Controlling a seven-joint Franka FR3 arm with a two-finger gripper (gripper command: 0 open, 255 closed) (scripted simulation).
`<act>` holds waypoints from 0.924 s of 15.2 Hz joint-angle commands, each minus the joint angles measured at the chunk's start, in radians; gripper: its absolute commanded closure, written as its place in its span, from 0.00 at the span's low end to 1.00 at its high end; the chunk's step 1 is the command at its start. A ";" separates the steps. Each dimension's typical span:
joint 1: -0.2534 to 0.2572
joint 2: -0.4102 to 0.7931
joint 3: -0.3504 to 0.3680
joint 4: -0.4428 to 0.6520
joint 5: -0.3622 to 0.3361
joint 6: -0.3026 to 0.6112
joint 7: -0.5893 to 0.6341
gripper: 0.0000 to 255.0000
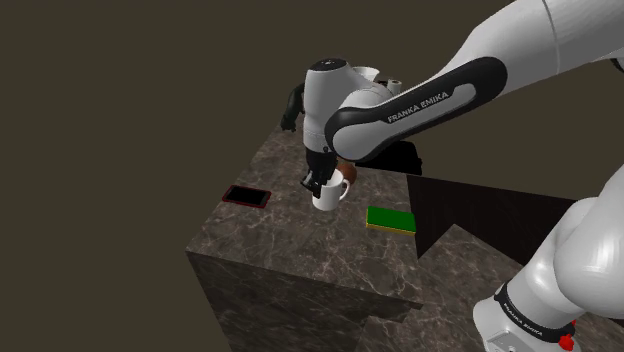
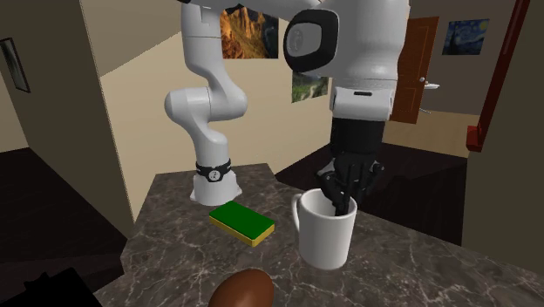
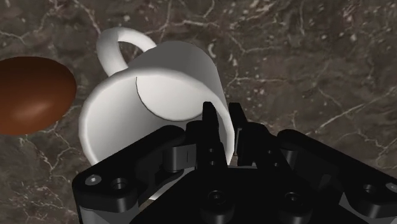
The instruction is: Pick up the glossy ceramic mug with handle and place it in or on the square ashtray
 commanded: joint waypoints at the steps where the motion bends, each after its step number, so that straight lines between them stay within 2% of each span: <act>1: 0.000 -0.011 0.000 0.016 0.006 -0.026 -0.006 1.00; 14: -0.001 -0.076 -0.002 0.124 0.038 -0.195 -0.037 1.00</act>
